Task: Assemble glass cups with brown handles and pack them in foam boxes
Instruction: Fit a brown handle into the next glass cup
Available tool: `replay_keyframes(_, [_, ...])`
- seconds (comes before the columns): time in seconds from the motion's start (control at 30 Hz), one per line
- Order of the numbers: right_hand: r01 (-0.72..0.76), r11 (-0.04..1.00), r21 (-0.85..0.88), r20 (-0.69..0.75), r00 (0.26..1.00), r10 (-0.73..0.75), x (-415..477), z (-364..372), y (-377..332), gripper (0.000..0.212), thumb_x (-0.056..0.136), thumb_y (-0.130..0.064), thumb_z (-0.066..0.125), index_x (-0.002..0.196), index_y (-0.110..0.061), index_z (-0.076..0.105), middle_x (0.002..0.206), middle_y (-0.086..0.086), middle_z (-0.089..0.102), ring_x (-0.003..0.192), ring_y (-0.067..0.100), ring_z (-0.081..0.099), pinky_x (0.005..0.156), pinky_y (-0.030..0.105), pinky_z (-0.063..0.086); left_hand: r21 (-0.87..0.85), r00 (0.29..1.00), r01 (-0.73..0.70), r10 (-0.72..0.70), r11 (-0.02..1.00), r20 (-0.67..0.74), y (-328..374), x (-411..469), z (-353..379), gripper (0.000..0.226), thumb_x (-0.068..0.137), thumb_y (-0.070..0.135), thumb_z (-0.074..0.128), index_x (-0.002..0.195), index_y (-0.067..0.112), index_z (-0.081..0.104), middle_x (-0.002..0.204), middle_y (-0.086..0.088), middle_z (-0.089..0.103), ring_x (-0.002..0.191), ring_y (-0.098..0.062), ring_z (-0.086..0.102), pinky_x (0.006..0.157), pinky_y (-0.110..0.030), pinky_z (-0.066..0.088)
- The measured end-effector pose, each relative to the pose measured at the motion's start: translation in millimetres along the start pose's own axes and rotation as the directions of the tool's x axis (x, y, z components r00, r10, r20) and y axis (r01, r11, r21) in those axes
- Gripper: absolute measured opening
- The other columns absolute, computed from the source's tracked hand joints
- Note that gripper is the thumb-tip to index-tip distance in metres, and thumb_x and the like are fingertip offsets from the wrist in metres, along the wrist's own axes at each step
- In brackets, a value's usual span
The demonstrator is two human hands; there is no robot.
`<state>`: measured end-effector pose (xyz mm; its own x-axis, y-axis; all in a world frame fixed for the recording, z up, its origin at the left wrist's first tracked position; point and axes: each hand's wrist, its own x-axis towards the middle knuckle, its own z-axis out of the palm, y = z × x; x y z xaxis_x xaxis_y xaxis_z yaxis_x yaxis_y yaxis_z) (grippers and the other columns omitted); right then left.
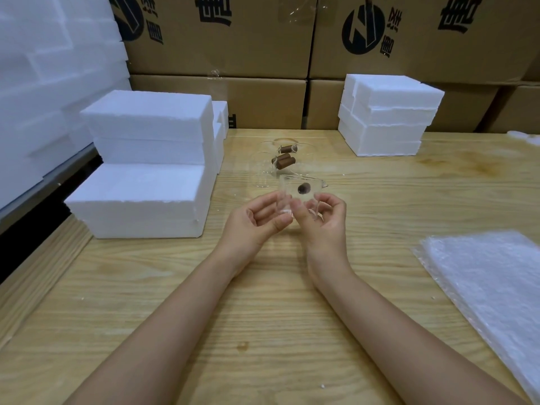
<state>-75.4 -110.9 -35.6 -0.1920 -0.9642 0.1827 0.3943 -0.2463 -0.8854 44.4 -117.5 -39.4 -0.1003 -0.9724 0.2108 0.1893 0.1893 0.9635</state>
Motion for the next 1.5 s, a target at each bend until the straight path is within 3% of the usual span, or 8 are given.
replay_keyframes(0.23, [-0.209,0.916,0.343,0.092,0.978,0.189,3.3,-3.2,-9.1,0.038,0.070,-0.022,0.068,0.103,-0.013,0.051,0.111,0.010,0.054,0.115,0.032,0.057,0.096,0.034,0.051,0.002,0.998,0.061,-0.061,0.998,0.018,1.5,0.9,-2.3,0.049,0.074,0.040,0.060,0.116,0.017,0.062,0.109,0.005,0.072,0.113,-0.008,0.062,0.097,-0.020,0.046])
replay_keyframes(0.33, [-0.279,0.870,0.406,0.158,0.959,0.233,4.2,-4.5,-5.8,0.031,0.075,-0.021,0.065,0.102,-0.010,0.053,0.089,0.001,0.063,0.110,0.029,0.058,0.094,0.035,0.052,0.028,0.995,0.082,-0.083,0.996,0.047,0.4,0.4,-1.0,0.035,0.077,0.038,0.056,0.105,0.020,0.067,0.115,0.000,0.069,0.118,-0.014,0.060,0.105,-0.028,0.043])
replay_keyframes(0.63, [-0.280,0.933,0.227,0.164,0.955,0.247,3.3,-4.8,-3.5,0.053,0.072,-0.039,0.064,0.117,-0.012,0.059,0.086,-0.003,0.068,0.089,0.011,0.066,0.089,0.033,0.054,0.045,0.998,0.065,-0.064,0.997,-0.007,-3.1,2.6,-2.1,0.040,0.073,0.036,0.064,0.108,0.017,0.066,0.109,0.002,0.072,0.106,-0.013,0.066,0.100,-0.031,0.047])
replay_keyframes(0.87, [0.010,1.000,0.000,-0.004,1.000,-0.010,3.8,-3.1,1.5,0.050,0.068,-0.026,0.075,0.106,-0.027,0.043,0.104,0.003,0.047,0.081,0.015,0.058,0.075,0.022,0.052,0.138,0.999,-0.004,0.009,0.990,-0.039,-5.8,1.7,3.2,0.037,0.079,0.017,0.069,0.112,0.002,0.064,0.098,0.000,0.072,0.094,-0.005,0.068,0.081,-0.015,0.051])
replay_keyframes(1.0, [-0.043,0.997,0.067,-0.010,0.999,0.044,4.9,-2.2,-0.4,0.050,0.066,-0.024,0.076,0.107,-0.022,0.047,0.096,0.002,0.052,0.074,0.009,0.061,0.074,0.023,0.052,0.151,0.997,-0.045,0.053,0.987,-0.053,-4.7,1.4,5.0,0.045,0.069,0.022,0.071,0.110,0.004,0.064,0.094,0.007,0.071,0.087,0.003,0.067,0.079,-0.013,0.050])
replay_keyframes(1.2, [-0.243,0.930,0.274,0.063,0.970,0.235,8.2,-6.5,-6.1,0.029,0.083,-0.025,0.064,0.109,-0.013,0.059,0.097,0.005,0.067,0.096,0.020,0.064,0.093,0.031,0.052,0.038,0.999,0.016,-0.014,0.999,-0.049,-5.3,4.4,3.1,0.042,0.076,0.037,0.057,0.113,0.017,0.059,0.115,0.002,0.067,0.112,-0.010,0.062,0.095,-0.026,0.050])
replay_keyframes(1.33, [-0.284,0.941,0.186,0.114,0.957,0.267,9.5,-5.0,-7.9,0.043,0.073,-0.043,0.061,0.105,-0.015,0.065,0.096,0.003,0.071,0.105,0.016,0.063,0.106,0.030,0.040,0.018,0.998,0.044,-0.045,0.999,0.046,-2.0,2.9,4.1,0.035,0.081,0.039,0.052,0.114,0.030,0.059,0.111,0.017,0.069,0.113,-0.002,0.061,0.086,-0.017,0.049])
replay_keyframes(1.5, [-0.308,0.937,0.167,0.138,0.948,0.287,12.2,-6.7,-4.5,0.051,0.071,-0.047,0.057,0.110,-0.014,0.064,0.111,-0.001,0.067,0.124,0.014,0.053,0.112,0.030,0.033,-0.062,0.998,0.058,-0.055,0.996,0.041,-2.5,1.1,6.1,0.034,0.088,0.027,0.050,0.121,0.018,0.055,0.109,0.008,0.070,0.109,-0.009,0.065,0.086,-0.018,0.052])
